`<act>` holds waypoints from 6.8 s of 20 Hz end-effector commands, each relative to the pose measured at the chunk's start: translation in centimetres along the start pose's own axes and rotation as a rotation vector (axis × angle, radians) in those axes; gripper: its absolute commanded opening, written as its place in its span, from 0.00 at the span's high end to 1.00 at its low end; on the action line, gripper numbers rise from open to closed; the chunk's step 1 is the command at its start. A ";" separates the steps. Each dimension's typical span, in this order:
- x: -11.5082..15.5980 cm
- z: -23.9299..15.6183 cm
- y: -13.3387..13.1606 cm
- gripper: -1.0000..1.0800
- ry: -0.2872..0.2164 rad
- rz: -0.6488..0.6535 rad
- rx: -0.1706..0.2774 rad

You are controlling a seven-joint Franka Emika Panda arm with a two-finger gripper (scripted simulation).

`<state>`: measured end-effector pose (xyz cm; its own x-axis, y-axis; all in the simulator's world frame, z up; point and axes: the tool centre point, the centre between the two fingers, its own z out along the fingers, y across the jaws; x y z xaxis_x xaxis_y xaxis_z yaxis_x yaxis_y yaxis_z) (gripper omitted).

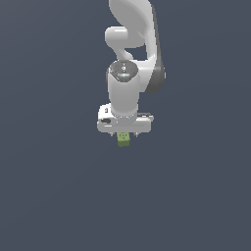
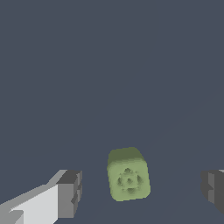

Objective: Pick up the object and move it to a goal position.

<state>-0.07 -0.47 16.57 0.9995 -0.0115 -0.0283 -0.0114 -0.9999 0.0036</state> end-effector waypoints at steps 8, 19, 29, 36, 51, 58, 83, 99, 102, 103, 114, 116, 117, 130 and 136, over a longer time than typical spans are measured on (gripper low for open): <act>0.5 -0.8 -0.3 0.04 0.022 0.001 0.009; 0.1 -0.2 -0.3 0.04 0.028 -0.011 0.010; -3.1 4.5 0.3 0.04 0.028 -0.087 0.004; -5.4 7.1 0.6 0.04 0.029 -0.135 0.002; -6.0 9.9 0.7 0.04 0.028 -0.146 0.002; -6.0 12.6 0.7 0.04 0.028 -0.147 0.002; -5.2 9.4 0.4 1.00 0.028 -0.147 0.001; -1.8 -5.0 -1.0 1.00 0.028 -0.148 0.002; -1.1 -8.0 -1.3 1.00 0.028 -0.148 0.002; -0.9 -9.0 -1.4 1.00 0.028 -0.148 0.002; 1.7 -18.9 -2.4 1.00 0.028 -0.148 0.002; 2.2 -20.4 -2.5 1.00 0.028 -0.148 0.002; 2.3 -21.1 -2.6 1.00 0.028 -0.148 0.002; 4.5 -28.3 -3.3 1.00 0.028 -0.148 0.002; 5.2 -30.7 -3.5 1.00 0.028 -0.148 0.002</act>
<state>5.89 3.06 46.51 0.9907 0.1360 0.0002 0.1360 -0.9907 0.0000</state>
